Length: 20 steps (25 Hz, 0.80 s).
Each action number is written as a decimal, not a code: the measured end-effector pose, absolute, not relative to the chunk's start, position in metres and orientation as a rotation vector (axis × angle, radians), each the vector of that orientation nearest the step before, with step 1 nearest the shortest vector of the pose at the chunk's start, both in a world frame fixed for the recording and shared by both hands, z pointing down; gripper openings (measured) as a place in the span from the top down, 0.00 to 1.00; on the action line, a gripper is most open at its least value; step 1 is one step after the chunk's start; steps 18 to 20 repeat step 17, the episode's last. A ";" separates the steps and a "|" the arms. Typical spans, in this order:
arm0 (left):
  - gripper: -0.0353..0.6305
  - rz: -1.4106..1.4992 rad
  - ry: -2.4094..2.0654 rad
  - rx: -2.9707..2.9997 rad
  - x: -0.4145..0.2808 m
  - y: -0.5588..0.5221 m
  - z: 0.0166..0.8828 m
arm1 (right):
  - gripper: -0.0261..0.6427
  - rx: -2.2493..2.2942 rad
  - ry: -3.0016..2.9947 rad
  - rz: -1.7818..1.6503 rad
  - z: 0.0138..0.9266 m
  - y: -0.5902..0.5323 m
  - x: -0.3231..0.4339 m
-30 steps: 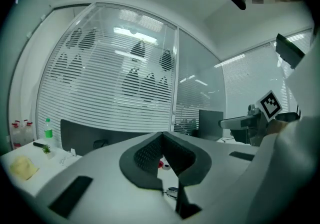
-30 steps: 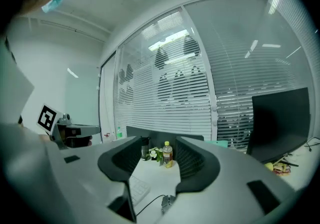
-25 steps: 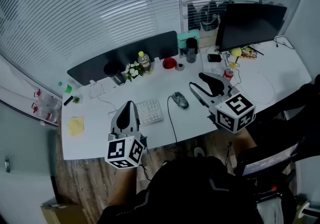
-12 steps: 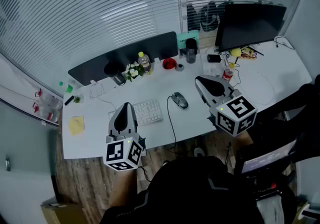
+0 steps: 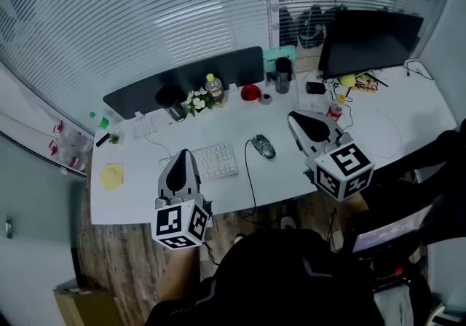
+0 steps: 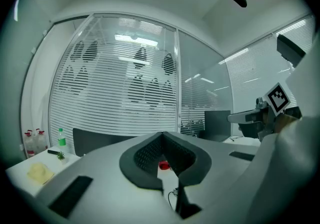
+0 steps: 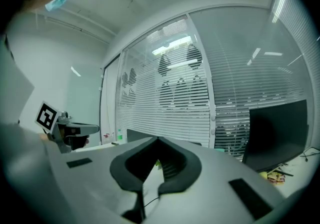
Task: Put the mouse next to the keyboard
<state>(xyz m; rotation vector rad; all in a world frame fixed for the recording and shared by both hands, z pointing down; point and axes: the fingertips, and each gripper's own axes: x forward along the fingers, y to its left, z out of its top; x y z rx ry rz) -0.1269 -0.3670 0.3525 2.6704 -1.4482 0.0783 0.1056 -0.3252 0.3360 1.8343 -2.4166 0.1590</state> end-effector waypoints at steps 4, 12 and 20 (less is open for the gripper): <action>0.90 0.080 -1.468 2.668 -0.131 -0.364 0.360 | 0.96 1.813 -2.430 0.149 0.343 -0.325 0.099; 0.90 0.093 -1.487 2.662 -0.135 -0.364 0.358 | 0.96 1.819 -2.426 0.157 0.343 -0.329 0.099; 0.90 0.106 -1.486 2.660 -0.129 -0.363 0.353 | 0.96 1.846 -2.412 0.165 0.336 -0.328 0.108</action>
